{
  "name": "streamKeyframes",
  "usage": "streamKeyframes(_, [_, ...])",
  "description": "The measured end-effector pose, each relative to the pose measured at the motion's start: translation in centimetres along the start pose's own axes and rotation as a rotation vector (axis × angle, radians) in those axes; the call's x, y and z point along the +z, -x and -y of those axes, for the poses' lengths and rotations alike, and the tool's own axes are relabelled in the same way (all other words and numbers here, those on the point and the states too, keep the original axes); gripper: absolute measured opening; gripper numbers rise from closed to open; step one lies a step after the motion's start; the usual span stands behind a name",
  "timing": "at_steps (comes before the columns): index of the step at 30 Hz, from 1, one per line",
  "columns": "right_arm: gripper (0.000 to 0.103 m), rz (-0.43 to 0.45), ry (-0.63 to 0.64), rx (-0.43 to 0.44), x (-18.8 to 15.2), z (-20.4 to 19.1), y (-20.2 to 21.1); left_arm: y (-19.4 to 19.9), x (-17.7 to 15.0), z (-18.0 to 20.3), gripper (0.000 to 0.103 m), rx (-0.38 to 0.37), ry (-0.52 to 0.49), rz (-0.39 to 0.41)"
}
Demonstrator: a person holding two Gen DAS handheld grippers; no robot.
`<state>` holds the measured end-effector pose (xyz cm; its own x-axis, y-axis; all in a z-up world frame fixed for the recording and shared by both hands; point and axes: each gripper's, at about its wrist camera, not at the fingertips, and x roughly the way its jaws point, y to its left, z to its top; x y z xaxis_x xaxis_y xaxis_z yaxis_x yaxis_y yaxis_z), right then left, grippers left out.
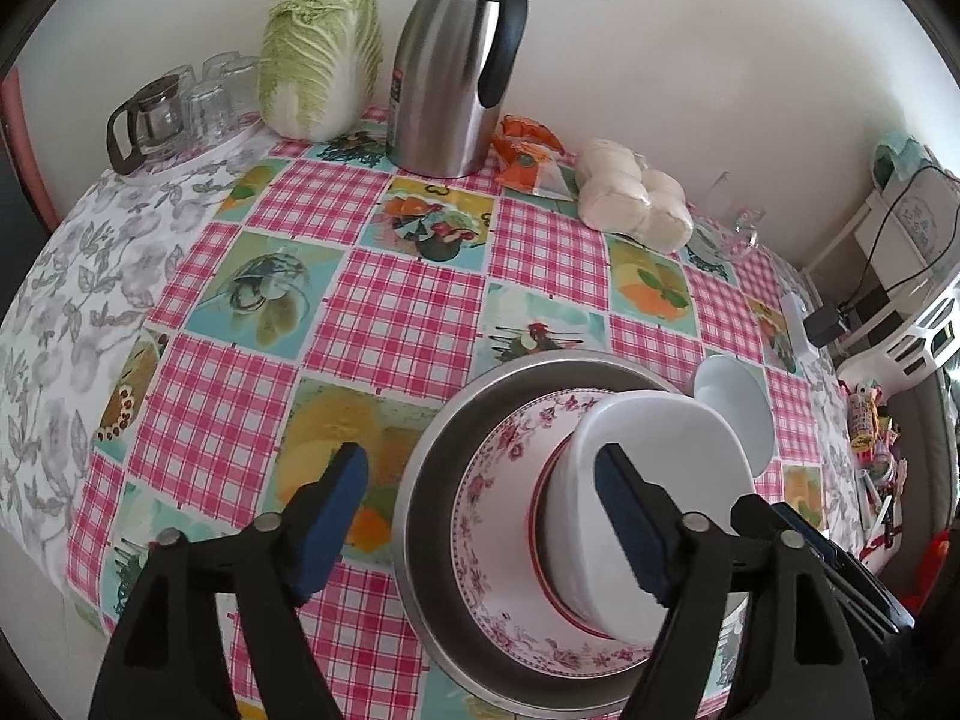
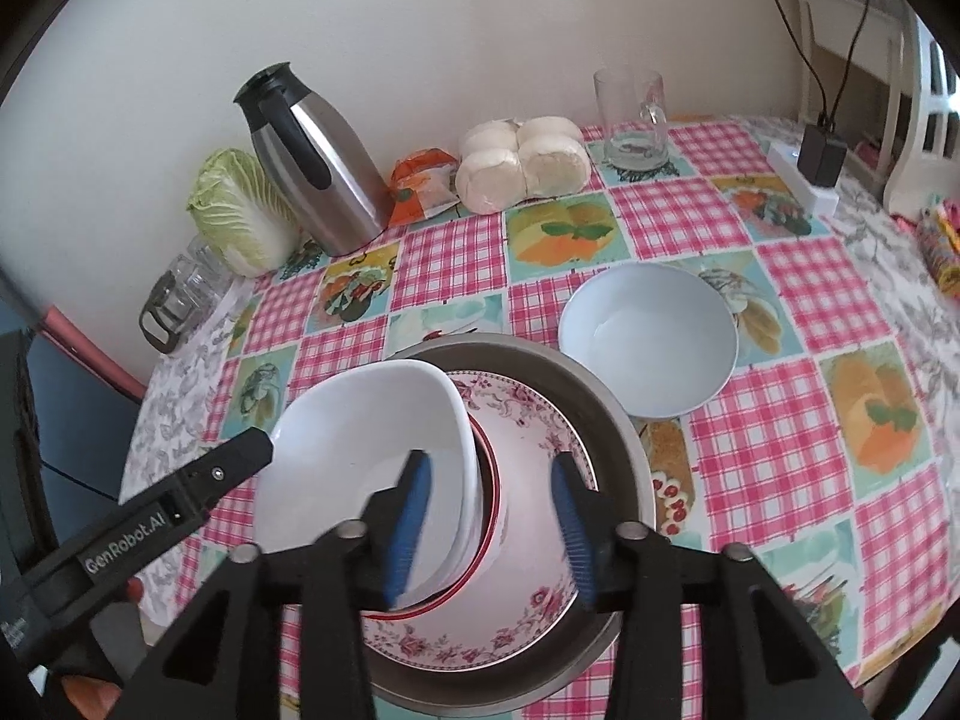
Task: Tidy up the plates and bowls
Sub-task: 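Open both grippers to release the square bowl, then move both grippers to the rim of the pale blue bowl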
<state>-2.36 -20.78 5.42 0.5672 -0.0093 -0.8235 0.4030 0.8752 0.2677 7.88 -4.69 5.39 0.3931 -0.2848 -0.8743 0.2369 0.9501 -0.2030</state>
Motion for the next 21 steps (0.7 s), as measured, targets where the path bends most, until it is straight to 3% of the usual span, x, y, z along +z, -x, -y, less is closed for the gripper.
streamKeyframes(3, [0.064,-0.005,0.015,-0.009,0.0,-0.1,-0.1,0.0,0.0,-0.4,0.082,0.005,0.012,0.004])
streamKeyframes(5, [0.066,-0.004,0.038,-0.022,-0.2,-0.4,-0.1,-0.1,0.0,-0.7,0.084,0.018,0.022,0.009])
streamKeyframes(8, [0.075,-0.004,0.051,-0.019,-0.3,-0.6,-0.2,0.0,0.0,-1.0,0.097,0.039,0.028,0.026])
streamKeyframes(10, [0.082,0.003,0.057,-0.020,-0.4,-0.7,-0.2,0.3,0.0,-1.3,0.099,0.069,0.030,0.046])
streamKeyframes(12, [0.103,0.016,0.065,-0.019,-0.4,-0.7,-0.2,0.3,0.0,-1.5,0.099,0.093,0.036,0.056])
streamKeyframes(21, [0.103,0.039,0.082,-0.029,-0.3,-0.9,0.1,0.3,0.1,-2.1,0.099,0.107,0.040,0.048])
